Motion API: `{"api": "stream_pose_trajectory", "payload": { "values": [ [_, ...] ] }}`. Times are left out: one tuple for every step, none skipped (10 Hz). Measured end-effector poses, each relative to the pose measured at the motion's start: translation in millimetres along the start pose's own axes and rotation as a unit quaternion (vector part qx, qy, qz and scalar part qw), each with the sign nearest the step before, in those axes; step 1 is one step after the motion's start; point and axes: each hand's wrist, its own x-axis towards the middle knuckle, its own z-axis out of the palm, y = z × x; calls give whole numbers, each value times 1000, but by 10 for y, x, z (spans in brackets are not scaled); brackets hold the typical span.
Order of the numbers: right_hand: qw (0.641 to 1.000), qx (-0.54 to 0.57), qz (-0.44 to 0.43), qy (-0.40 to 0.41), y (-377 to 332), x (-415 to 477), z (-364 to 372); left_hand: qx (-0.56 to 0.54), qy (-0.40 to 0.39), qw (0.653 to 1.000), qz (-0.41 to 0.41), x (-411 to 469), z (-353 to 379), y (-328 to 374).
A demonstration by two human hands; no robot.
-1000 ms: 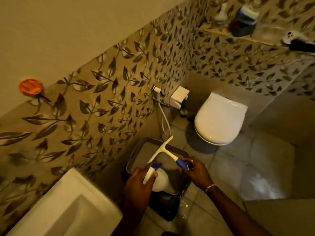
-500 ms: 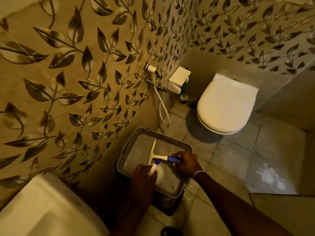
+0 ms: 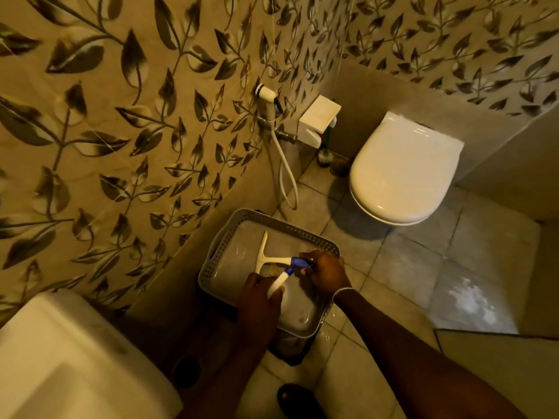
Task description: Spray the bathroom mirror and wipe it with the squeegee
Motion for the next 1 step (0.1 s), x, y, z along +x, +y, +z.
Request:
{"api": "stream_pose_trajectory", "payload": {
  "values": [
    [1000, -9, 5, 24, 8, -38, -8, 13, -4, 1000, -18, 59, 19, -29]
  ]
}}
